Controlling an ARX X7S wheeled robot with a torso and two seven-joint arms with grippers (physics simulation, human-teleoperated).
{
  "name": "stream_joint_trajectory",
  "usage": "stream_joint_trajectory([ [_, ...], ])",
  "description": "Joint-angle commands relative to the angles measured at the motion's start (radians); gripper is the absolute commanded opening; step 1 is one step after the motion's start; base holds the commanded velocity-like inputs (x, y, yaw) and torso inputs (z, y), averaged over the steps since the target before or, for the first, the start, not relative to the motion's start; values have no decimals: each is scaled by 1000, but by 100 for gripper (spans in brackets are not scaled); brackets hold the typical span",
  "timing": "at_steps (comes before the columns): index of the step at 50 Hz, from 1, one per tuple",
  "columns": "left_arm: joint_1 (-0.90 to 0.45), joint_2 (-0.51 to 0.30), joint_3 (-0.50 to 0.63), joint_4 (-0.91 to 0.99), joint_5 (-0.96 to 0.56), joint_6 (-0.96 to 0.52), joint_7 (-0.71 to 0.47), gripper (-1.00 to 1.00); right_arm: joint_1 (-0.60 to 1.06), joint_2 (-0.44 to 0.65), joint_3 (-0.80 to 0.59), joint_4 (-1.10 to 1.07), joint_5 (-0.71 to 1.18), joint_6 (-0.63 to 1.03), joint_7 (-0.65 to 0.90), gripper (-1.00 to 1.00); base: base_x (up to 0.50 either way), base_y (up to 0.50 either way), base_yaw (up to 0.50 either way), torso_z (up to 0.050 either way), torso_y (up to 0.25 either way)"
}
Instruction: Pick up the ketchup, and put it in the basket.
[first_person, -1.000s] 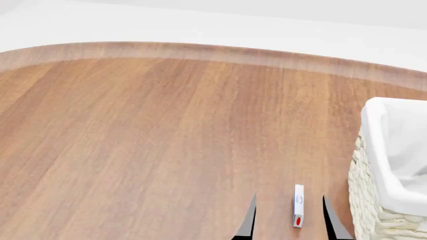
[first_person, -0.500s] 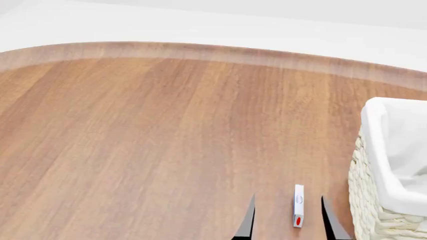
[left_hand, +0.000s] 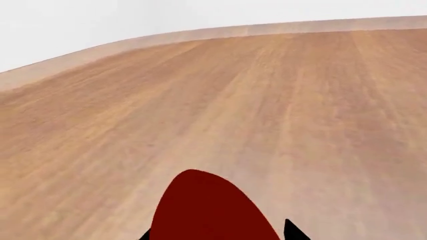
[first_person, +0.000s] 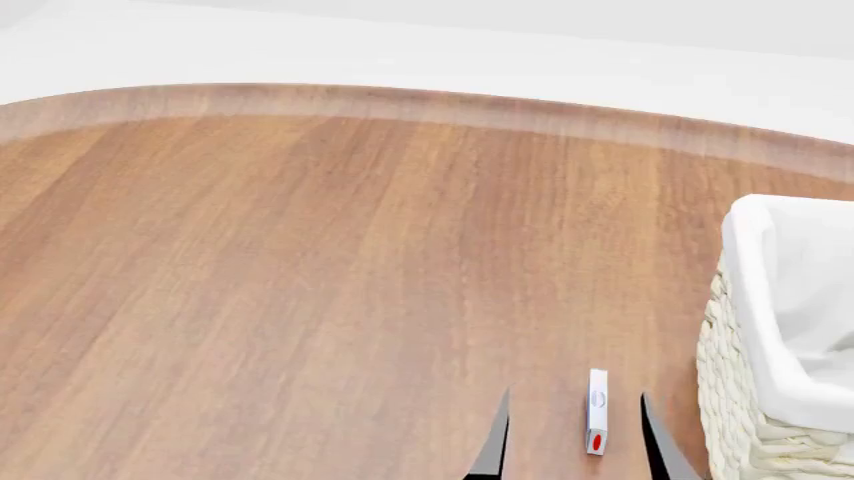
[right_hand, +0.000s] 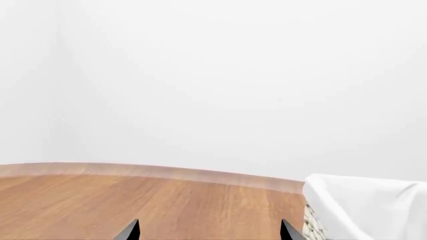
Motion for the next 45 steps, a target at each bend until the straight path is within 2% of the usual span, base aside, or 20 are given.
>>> stream_joint_trajectory([
  [1,54,13,-33,265,-43,-174,-36,-100,-1,-14,14,18,-22,-25,-19,100,0,0,0,0,0],
  [8,106,-1,-36,496,-69,-303,-87,-100,2,-12,12,21,-20,-27,-17,100,0,0,0,0,1],
  [13,122,-34,-23,739,-138,-499,-125,-100,2,-11,10,23,-19,-28,-16,100,0,0,0,0,0],
  [16,93,-67,8,836,-142,-625,-152,-100,4,-9,10,21,-17,-27,-14,100,0,0,0,0,0],
  [19,69,-85,21,882,-166,-684,-152,-100,3,-8,10,20,-15,-26,-13,100,0,0,0,0,0],
  [27,-151,-166,103,988,-251,-981,-166,-100,4,-4,10,19,-12,-27,-10,100,0,0,0,0,0],
  [33,-318,-178,233,943,-210,-1050,-120,-100,7,-2,8,28,-9,-31,-10,100,0,0,0,0,0],
  [45,-692,-145,328,791,-262,-1215,-40,-100,9,4,8,31,-4,-35,-7,100,0,0,0,0,1],
])
